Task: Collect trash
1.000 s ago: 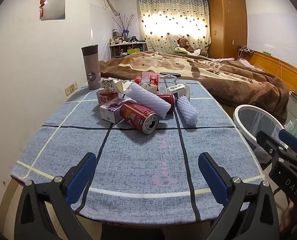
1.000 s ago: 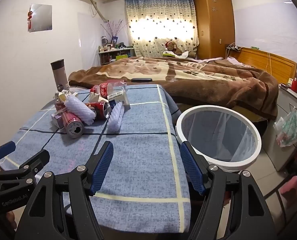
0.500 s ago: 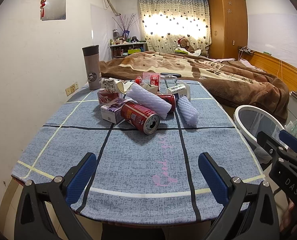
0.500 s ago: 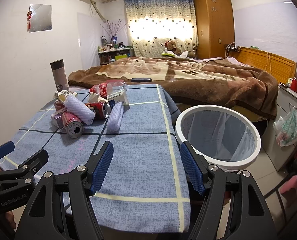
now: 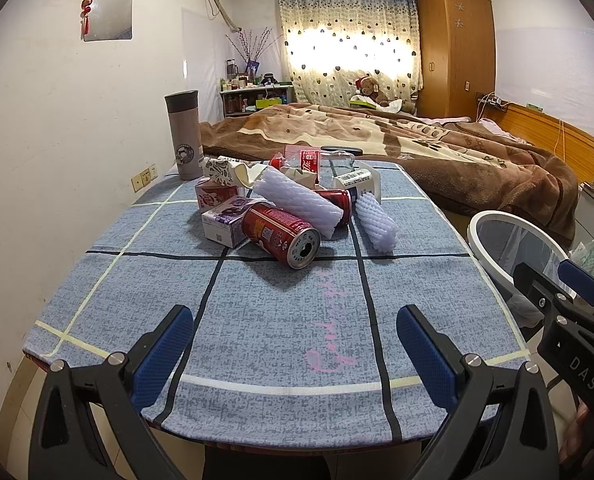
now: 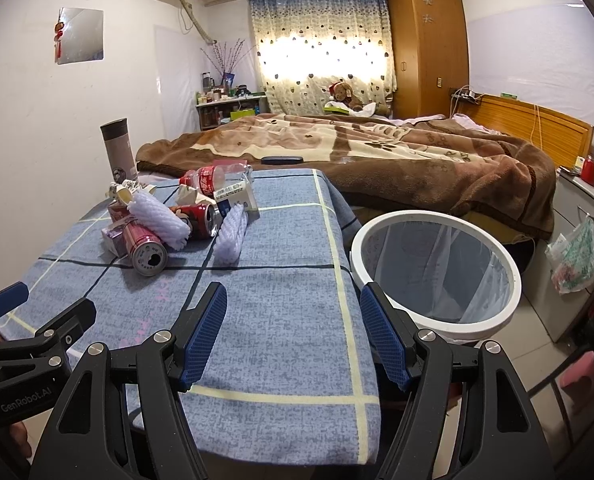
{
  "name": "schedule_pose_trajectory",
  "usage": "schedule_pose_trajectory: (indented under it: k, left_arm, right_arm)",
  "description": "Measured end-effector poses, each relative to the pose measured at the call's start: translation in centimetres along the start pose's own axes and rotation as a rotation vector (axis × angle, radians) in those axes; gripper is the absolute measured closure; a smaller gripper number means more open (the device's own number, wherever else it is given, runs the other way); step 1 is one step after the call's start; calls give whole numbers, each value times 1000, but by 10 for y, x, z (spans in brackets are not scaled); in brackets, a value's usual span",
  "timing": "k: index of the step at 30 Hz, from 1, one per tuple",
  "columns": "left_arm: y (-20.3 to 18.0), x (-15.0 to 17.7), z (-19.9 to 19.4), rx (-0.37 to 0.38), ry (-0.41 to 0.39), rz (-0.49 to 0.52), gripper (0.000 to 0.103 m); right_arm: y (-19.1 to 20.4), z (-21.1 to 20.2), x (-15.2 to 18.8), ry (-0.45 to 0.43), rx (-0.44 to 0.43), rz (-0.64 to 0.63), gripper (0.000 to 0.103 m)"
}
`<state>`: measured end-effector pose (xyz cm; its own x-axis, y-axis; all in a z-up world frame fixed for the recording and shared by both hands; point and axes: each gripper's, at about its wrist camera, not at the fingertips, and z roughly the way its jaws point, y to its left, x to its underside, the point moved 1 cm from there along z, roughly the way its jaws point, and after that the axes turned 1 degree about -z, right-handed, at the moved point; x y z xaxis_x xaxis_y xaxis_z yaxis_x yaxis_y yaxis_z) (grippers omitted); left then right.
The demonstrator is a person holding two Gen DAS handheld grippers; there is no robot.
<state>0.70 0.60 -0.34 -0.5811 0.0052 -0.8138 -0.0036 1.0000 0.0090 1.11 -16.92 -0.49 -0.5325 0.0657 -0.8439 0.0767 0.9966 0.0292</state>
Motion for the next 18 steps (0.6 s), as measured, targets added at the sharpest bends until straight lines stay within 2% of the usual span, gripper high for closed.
schedule_pose_trajectory:
  k: [18]
  left_arm:
    - [0,-1,-2,-1,-2,0,0]
  right_arm:
    - [0,0,0,0,-1,0,32]
